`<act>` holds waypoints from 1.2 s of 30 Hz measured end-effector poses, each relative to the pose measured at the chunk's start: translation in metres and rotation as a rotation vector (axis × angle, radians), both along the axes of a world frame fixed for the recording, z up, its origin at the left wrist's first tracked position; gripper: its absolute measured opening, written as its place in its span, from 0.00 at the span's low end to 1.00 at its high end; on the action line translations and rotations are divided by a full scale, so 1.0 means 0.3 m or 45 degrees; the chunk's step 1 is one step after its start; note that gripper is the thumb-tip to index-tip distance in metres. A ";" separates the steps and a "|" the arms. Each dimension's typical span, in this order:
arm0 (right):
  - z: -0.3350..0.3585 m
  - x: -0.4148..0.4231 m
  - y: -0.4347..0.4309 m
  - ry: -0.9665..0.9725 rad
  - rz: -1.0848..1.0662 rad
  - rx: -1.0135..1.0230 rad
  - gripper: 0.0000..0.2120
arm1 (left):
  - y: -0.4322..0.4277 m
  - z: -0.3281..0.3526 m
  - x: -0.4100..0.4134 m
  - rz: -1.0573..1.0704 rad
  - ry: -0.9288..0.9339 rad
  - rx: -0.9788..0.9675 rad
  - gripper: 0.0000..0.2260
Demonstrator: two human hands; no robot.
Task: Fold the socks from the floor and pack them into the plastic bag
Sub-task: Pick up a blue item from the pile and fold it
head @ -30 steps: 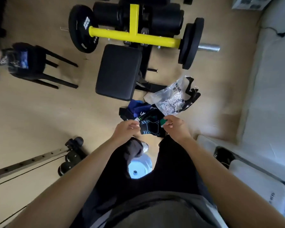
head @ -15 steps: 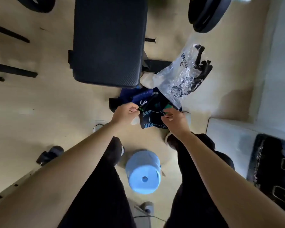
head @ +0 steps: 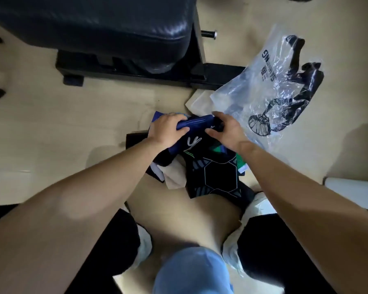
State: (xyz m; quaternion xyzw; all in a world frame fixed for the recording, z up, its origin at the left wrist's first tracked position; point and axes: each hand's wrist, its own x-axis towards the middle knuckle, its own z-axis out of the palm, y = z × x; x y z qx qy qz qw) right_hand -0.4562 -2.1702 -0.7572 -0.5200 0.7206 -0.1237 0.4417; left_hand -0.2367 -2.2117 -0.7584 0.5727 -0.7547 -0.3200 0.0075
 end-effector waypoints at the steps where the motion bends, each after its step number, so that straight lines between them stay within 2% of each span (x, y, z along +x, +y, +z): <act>1: -0.035 -0.002 -0.011 -0.033 -0.003 0.007 0.28 | -0.006 -0.016 -0.005 -0.025 -0.027 -0.035 0.15; 5: -0.094 -0.003 -0.029 -0.250 -0.238 -0.032 0.17 | -0.028 -0.026 -0.011 -0.083 -0.068 -0.084 0.09; 10: -0.017 -0.042 0.015 -0.542 -0.423 -0.060 0.04 | -0.018 0.129 -0.032 -0.051 0.089 -0.027 0.05; 14: 0.177 -0.071 0.025 -0.775 -0.369 -0.107 0.10 | 0.013 0.331 -0.037 -0.168 0.121 0.058 0.07; 17: 0.322 -0.097 0.004 -0.677 -0.166 -0.196 0.11 | 0.050 0.487 -0.044 -0.165 0.210 0.166 0.09; 19: 0.406 -0.110 -0.001 -0.573 0.001 -0.195 0.13 | 0.073 0.570 -0.051 -0.210 0.180 0.127 0.12; 22: 0.531 -0.142 0.012 -0.436 0.232 -0.157 0.13 | 0.097 0.670 -0.082 -0.330 0.083 0.045 0.21; 25: 0.664 -0.182 0.048 -0.411 0.375 -0.179 0.14 | 0.103 0.740 -0.145 -0.408 0.068 -0.032 0.33; 27: 0.745 -0.206 0.077 -0.388 0.433 -0.231 0.15 | 0.105 0.792 -0.204 -0.474 0.085 -0.073 0.37; 29: 0.810 -0.225 0.108 -0.361 0.464 -0.288 0.14 | 0.110 0.834 -0.256 -0.556 0.124 -0.063 0.32; 34: 0.873 -0.259 0.155 -0.242 0.426 -0.365 0.14 | 0.099 0.849 -0.278 -0.687 0.172 -0.065 0.08; 36: 0.868 -0.276 0.166 -0.214 0.345 -0.370 0.15 | 0.085 0.837 -0.271 -0.691 0.195 -0.075 0.08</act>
